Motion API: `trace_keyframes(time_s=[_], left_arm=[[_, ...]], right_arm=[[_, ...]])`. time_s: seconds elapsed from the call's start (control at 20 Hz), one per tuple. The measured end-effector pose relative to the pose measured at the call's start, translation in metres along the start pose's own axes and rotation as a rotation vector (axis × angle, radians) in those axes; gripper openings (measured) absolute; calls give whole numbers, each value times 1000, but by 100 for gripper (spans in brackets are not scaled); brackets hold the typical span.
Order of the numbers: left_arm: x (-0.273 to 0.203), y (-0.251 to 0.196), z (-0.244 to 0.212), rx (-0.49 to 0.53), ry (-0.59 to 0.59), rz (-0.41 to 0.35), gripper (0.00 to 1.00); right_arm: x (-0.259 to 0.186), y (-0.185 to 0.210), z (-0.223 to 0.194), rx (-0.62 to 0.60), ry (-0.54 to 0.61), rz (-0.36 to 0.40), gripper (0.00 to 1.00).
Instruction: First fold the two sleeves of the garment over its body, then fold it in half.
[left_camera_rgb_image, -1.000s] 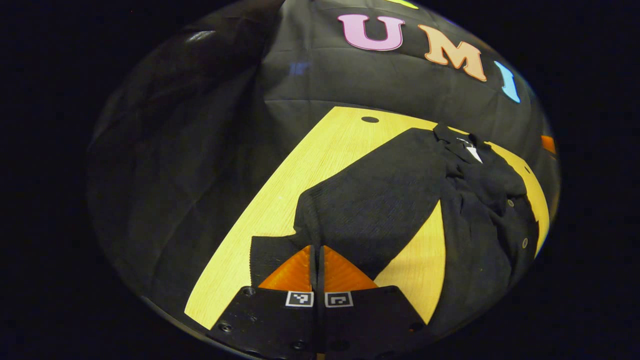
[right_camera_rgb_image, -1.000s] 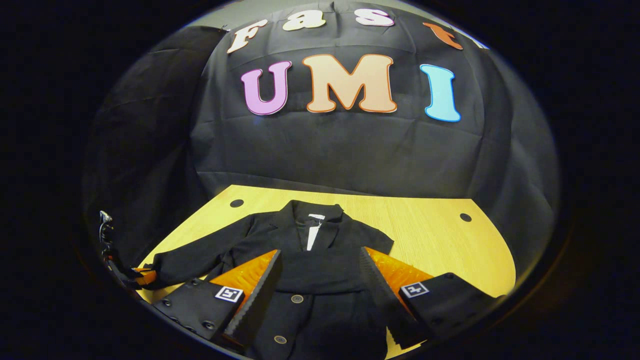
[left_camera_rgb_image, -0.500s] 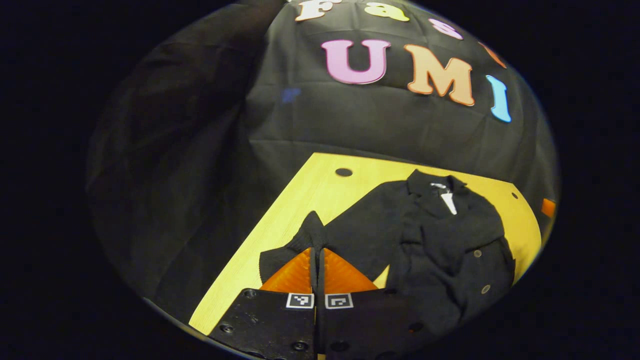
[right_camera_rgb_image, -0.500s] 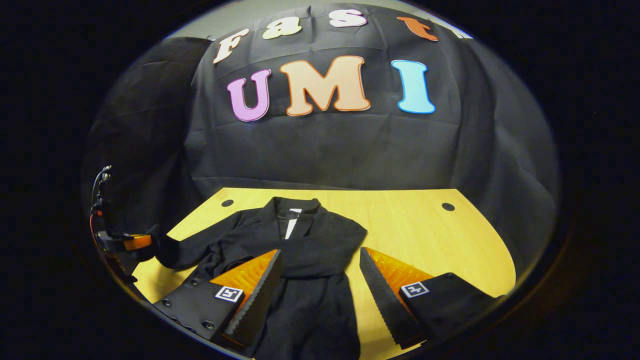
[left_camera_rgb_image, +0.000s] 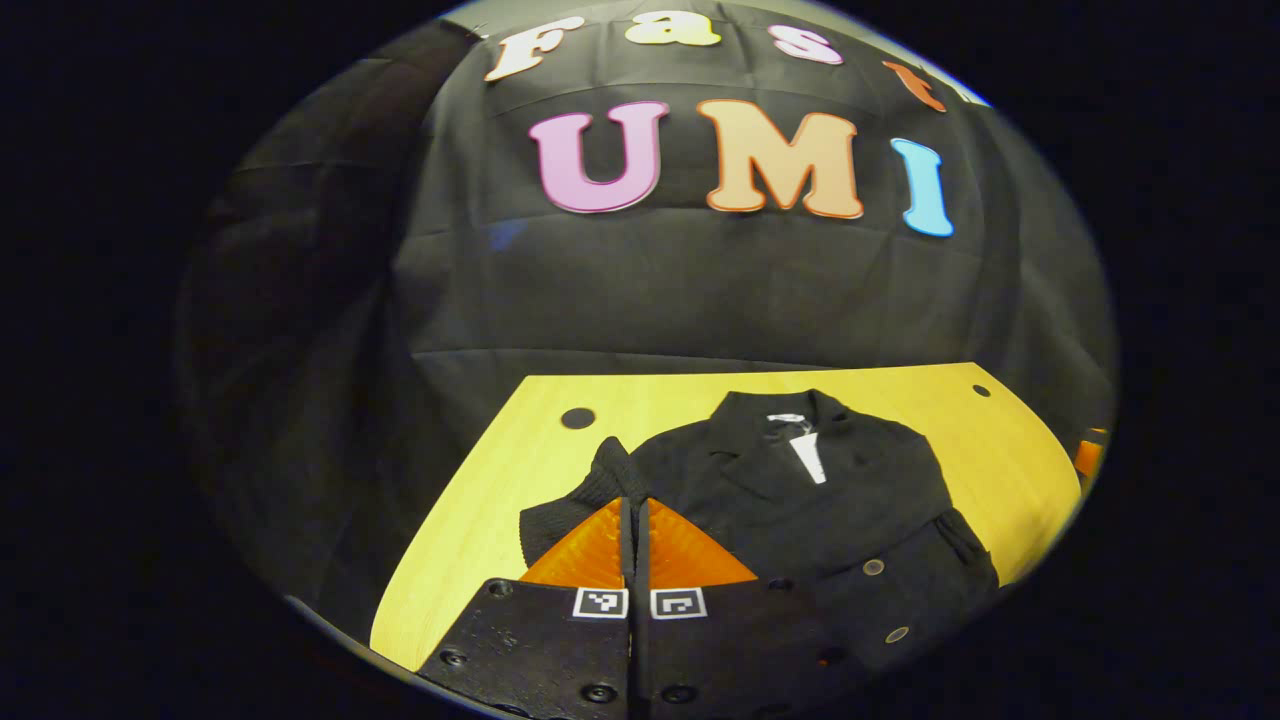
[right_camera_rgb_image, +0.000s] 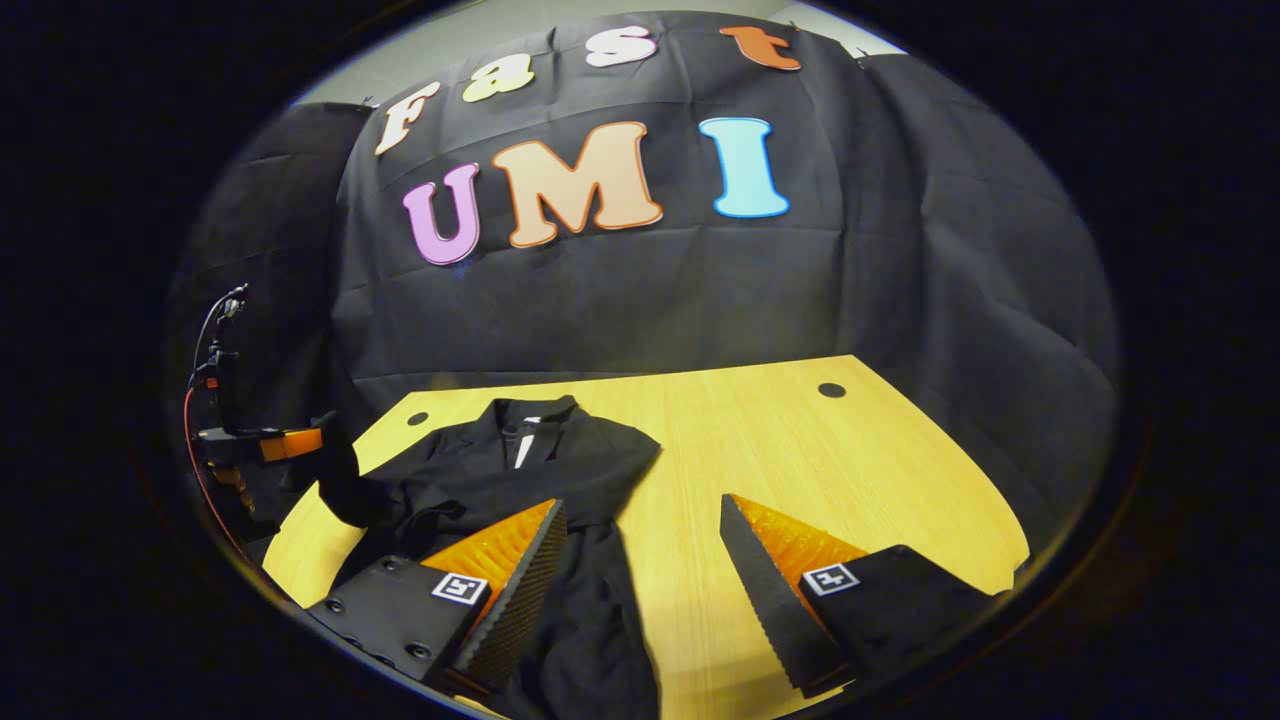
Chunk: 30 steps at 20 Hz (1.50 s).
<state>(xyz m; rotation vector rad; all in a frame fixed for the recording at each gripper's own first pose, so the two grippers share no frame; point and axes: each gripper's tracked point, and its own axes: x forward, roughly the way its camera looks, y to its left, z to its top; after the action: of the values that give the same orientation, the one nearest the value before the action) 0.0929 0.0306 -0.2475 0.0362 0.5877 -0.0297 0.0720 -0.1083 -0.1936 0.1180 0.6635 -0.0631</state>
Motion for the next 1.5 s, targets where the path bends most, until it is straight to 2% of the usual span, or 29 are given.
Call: trace_keyframes(time_s=[0.4, 0.8, 0.95, 1.1, 1.15, 1.2, 1.3, 1.35, 1.4, 1.5], left_arm=[[25, -98, 24, 71, -2, -139, 0], [54, -185, 18, 147, 44, -248, 0], [59, -213, 13, 171, 72, -277, 0], [62, -229, 15, 171, 60, -261, 0], [56, -241, 16, 154, 64, -305, 7], [47, -251, 20, 137, 46, -332, 38], [28, -242, 31, 121, 6, -306, 100], [17, -231, 33, 119, -9, -280, 95], [7, -219, 34, 116, -16, -252, 95], [-13, -191, 27, 101, -11, -204, 95]], right_arm=[[-23, -55, -15, 54, 6, -59, 98], [-37, -105, -28, 100, 22, -122, 98], [-38, -118, -33, 109, 36, -125, 98], [-33, -121, -38, 101, 53, -96, 98], [-30, -119, -38, 93, 59, -77, 98], [-28, -115, -41, 82, 67, -46, 98], [-21, -106, -43, 64, 77, 10, 98], [-18, -100, -45, 53, 87, 41, 94], [-14, -92, -48, 39, 97, 71, 98], [-13, -79, -56, 6, 119, 109, 98]])
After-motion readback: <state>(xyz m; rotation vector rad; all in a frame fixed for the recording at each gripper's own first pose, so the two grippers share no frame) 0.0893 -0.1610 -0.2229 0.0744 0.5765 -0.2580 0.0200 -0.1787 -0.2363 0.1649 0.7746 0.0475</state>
